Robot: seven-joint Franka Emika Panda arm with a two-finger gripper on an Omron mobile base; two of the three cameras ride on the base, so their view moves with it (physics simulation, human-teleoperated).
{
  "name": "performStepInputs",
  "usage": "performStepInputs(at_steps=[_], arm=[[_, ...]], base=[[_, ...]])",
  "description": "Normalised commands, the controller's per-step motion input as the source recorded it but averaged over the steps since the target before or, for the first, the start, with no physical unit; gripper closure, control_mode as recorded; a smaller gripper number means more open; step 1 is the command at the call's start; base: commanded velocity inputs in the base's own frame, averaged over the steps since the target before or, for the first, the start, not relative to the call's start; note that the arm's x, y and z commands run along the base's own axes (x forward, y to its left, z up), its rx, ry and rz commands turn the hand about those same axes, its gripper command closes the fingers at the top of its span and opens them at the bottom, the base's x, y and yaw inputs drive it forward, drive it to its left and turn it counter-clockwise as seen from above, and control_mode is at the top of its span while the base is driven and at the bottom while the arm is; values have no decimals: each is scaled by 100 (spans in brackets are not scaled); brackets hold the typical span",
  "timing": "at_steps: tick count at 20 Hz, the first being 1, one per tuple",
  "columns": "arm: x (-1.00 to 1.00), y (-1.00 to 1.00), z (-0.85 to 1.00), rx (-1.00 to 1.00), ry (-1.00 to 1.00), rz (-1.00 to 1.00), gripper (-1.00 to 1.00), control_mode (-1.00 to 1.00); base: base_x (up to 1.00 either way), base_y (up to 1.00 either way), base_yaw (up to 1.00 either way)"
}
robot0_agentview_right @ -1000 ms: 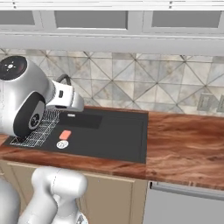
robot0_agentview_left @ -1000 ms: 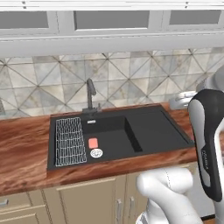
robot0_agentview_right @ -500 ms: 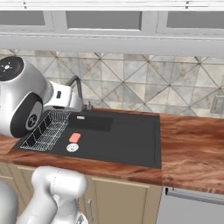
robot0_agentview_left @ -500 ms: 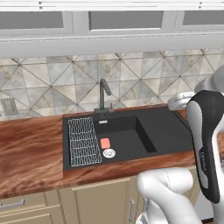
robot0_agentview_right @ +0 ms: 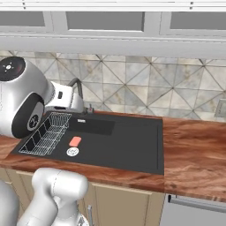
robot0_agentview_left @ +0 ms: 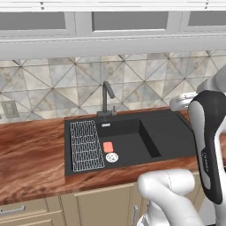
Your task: Pick up the bar soap and sponge from the sink, and place them back in the cabinet, and close the cabinet doors.
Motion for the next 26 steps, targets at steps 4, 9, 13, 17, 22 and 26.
performStepInputs(at_steps=[4,9,13,17,22,26], arm=[[0,34,-6,0,0,1,-100,-100],[6,59,-17,0,2,2,-100,-100],[18,41,-32,0,0,3,-100,-100],[27,26,-61,0,0,4,-100,-100],[34,13,-64,0,0,5,-100,-100],[31,5,-60,0,0,6,-100,-100]], base=[[0,7,0],[0,0,0],[0,0,0],[0,0,0],[0,0,0],[0,0,0]])
